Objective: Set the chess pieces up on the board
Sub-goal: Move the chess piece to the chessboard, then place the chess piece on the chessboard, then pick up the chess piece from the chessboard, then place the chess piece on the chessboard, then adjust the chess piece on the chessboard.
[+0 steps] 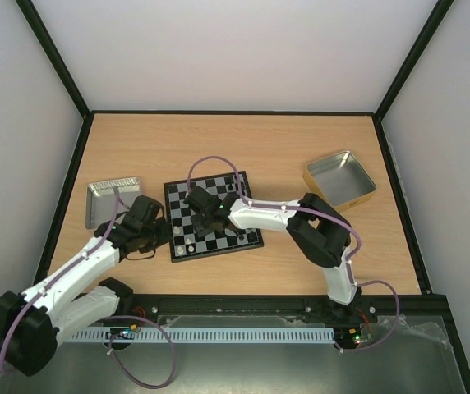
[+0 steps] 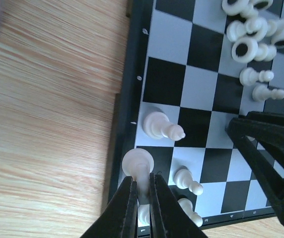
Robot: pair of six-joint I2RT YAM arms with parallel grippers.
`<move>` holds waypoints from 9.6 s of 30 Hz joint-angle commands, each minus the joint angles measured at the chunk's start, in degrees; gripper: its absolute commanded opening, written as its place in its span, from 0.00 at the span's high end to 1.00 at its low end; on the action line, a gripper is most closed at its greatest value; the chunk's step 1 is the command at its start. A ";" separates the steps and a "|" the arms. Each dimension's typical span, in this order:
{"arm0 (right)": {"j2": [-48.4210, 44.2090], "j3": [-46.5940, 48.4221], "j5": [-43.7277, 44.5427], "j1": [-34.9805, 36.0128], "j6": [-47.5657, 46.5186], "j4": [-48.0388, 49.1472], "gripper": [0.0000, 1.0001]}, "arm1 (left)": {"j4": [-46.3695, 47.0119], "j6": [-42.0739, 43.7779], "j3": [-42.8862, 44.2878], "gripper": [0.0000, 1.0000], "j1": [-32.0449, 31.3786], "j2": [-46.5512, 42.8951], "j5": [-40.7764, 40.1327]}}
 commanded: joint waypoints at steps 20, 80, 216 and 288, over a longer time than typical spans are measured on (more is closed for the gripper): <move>-2.93 -5.31 -1.37 -1.22 1.67 3.08 0.79 | 1.34 -1.77 4.81 0.98 -11.77 14.35 -6.86; -7.82 -9.64 2.75 2.78 14.10 -3.93 0.64 | 3.92 0.81 4.04 0.48 -5.09 -0.98 -5.37; -36.25 -38.71 0.26 -8.27 10.25 38.59 0.44 | 14.69 6.16 6.29 0.83 -20.47 23.35 -25.75; -32.37 -36.70 -6.55 -8.28 11.89 35.93 0.45 | 10.94 9.99 10.75 0.76 -14.58 27.29 -14.25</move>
